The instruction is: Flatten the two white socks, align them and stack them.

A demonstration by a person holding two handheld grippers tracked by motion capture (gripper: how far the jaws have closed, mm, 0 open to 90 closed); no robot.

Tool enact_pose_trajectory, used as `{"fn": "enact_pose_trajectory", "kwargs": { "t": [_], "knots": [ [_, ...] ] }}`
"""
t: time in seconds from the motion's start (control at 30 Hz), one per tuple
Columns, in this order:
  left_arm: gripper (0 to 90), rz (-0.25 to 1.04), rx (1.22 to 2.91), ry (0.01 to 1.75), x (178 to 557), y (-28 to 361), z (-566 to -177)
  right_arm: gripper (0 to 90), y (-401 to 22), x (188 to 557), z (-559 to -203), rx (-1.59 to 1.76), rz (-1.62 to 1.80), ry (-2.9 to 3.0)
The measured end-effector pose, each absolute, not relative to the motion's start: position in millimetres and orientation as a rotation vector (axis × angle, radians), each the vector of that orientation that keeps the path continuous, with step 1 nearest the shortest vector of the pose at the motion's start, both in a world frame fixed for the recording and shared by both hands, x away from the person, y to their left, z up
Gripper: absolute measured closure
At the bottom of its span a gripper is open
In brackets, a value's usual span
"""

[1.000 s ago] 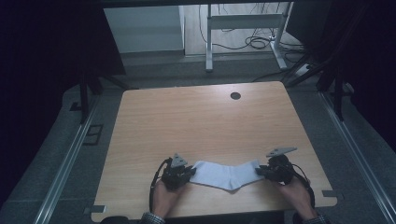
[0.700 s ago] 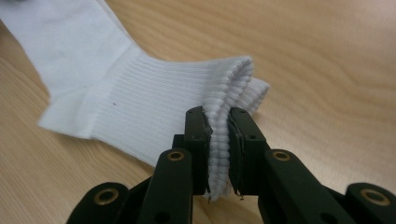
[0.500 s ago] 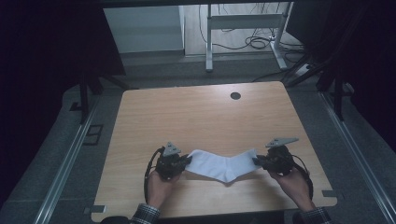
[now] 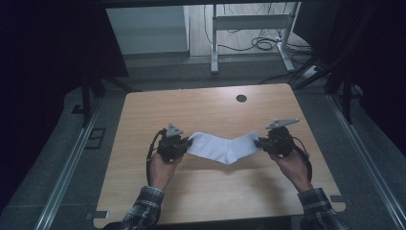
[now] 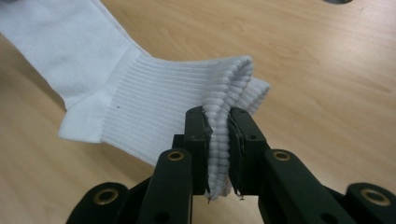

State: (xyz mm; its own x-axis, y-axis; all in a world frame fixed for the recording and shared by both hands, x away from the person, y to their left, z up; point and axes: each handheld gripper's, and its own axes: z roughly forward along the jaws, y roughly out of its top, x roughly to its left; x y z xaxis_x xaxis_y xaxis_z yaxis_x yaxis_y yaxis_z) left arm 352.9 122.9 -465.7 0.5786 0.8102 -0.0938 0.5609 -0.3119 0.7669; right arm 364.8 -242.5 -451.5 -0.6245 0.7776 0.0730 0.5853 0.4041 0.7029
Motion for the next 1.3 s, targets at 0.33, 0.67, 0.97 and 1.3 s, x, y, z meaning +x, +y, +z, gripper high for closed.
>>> {"fn": "enact_pose_trajectory", "kwargs": {
  "t": [0.33,0.67,0.97,1.3],
  "knots": [
    [81.5,0.399,2.029,1.202,382,123,-494,77.3,-229,405,-475,1.235,1.017,2.373],
    [79.3,0.368,2.083,1.273,386,120,-530,73.8,-226,415,-514,1.277,0.945,2.401],
    [56.1,0.389,1.987,1.294,384,123,-524,54.3,-229,414,-513,1.294,0.987,2.382],
    [37.9,0.346,1.938,1.265,378,124,-520,38.9,-225,410,-507,1.265,0.997,2.380]
  ]
}}
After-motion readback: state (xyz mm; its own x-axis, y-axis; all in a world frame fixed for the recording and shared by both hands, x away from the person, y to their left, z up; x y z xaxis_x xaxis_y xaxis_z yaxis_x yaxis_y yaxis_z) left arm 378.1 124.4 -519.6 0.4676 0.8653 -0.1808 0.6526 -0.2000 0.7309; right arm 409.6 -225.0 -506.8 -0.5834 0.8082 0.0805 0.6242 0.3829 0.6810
